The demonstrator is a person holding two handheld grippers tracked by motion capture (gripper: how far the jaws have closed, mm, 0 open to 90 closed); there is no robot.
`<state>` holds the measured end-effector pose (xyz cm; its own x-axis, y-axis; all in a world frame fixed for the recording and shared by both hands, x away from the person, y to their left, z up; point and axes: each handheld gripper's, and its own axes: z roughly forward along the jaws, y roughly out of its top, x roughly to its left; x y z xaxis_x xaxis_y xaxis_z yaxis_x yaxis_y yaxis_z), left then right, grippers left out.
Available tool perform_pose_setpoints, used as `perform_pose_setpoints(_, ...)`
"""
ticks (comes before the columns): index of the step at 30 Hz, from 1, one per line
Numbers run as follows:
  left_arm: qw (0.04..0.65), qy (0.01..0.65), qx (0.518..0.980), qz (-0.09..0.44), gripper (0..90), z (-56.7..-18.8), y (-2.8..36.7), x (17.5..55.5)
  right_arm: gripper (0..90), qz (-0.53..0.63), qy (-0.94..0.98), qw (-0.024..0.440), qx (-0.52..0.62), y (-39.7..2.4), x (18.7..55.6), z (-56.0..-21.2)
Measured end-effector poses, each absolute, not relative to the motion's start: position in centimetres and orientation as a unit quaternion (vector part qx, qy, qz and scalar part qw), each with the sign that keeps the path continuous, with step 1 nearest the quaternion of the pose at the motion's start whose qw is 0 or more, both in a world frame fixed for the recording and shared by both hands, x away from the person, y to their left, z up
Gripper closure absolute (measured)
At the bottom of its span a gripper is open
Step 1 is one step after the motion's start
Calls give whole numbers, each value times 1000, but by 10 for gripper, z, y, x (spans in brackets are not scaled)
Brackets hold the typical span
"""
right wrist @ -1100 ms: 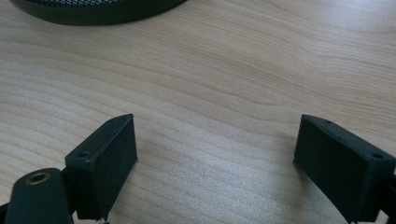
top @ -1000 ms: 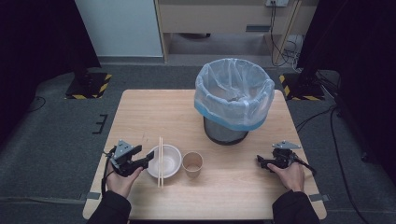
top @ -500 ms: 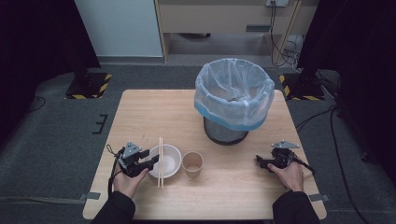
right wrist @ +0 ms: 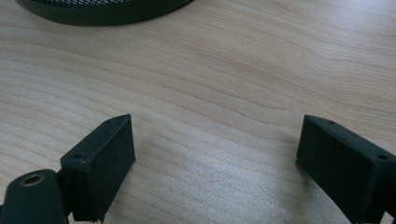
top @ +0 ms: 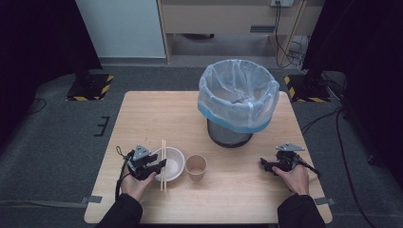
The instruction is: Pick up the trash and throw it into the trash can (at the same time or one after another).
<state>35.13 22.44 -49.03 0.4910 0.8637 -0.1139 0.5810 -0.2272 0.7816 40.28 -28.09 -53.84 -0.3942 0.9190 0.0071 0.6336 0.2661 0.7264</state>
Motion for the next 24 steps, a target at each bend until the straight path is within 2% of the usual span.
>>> perform_pose_setpoints(12,393,485,762,172,565,-492,228,352,115,332,766,215,506,-281,403,-538)
perform_pose_setpoints(24,366,507,760,175,682,-493,231,352,115,332,768,214,505,-281,403,-538)
